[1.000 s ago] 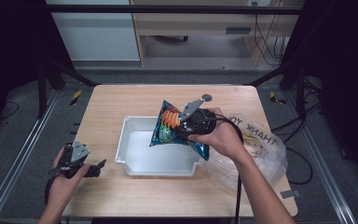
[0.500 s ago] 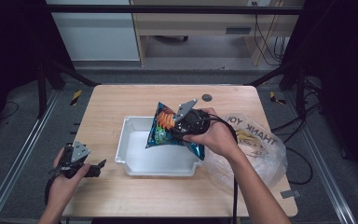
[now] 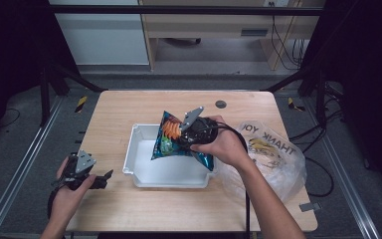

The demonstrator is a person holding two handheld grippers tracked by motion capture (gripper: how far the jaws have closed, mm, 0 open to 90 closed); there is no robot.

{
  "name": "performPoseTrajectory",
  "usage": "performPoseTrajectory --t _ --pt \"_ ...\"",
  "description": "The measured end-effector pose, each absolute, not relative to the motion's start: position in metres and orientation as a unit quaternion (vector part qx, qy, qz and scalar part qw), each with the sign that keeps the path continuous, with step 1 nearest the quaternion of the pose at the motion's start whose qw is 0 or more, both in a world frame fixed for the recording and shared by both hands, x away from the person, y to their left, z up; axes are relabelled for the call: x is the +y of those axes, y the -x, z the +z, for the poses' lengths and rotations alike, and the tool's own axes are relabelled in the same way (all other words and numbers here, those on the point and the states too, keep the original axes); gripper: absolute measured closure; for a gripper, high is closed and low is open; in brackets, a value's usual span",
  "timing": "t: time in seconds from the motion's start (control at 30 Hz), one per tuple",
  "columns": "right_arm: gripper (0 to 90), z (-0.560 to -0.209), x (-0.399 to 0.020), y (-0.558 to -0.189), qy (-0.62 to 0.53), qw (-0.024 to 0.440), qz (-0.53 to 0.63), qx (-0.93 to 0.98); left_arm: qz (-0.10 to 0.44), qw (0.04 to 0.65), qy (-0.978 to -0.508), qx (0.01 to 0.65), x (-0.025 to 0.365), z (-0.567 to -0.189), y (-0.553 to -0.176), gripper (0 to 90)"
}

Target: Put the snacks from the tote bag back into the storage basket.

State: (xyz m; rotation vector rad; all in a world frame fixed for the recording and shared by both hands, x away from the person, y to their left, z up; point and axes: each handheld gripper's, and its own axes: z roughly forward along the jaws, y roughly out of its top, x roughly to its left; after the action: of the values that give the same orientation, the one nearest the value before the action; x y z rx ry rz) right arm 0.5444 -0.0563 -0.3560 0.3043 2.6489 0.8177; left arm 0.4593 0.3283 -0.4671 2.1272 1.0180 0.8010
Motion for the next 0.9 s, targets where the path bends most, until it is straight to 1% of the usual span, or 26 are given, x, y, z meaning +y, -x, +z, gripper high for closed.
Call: performPoseTrajectory --t 0.9 --pt "43.5 -0.3615 -0.0474 -0.5443 -0.093 0.175 0.285 0.938 0.305 0.321 -0.807 0.390 0.3288 -0.4673 -0.4590 3.6"
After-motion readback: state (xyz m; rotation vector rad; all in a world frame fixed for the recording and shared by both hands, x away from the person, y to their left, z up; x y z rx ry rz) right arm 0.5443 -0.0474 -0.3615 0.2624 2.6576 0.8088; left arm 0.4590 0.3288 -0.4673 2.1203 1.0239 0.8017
